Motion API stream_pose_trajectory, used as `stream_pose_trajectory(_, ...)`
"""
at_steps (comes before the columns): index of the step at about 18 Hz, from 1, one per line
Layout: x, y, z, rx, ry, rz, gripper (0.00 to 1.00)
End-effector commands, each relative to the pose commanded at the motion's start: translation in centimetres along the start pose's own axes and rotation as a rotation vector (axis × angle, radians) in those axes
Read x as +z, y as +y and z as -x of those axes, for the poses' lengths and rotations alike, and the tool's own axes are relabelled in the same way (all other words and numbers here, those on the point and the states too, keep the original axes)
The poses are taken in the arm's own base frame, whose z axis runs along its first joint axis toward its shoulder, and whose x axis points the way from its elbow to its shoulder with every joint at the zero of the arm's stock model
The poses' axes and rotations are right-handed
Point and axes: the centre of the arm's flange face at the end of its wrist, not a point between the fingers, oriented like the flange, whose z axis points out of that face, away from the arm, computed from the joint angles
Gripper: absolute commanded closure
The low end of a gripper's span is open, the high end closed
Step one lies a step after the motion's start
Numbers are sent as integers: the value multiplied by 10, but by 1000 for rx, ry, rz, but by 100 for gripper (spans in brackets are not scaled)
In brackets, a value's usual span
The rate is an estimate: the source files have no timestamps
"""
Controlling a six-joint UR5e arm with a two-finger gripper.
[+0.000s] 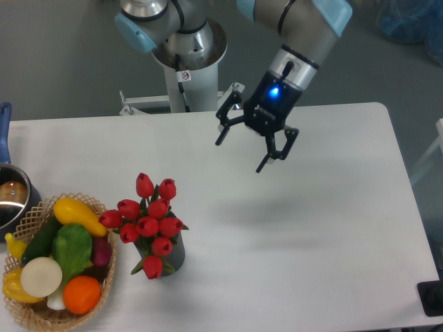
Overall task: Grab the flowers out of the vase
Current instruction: 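Lower the open gripper toward the red tulip stems above the vase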
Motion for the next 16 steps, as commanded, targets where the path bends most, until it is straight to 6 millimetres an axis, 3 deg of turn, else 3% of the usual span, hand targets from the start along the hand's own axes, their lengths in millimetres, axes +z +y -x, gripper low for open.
stream_pose_trajectory(8, 36, -6, -7, 34, 41, 2, 0)
stream_pose_trajectory(11, 52, -3, 3, 25, 53, 2, 0)
stream_pose_trajectory(16, 74, -16, 5, 23, 90, 10, 0)
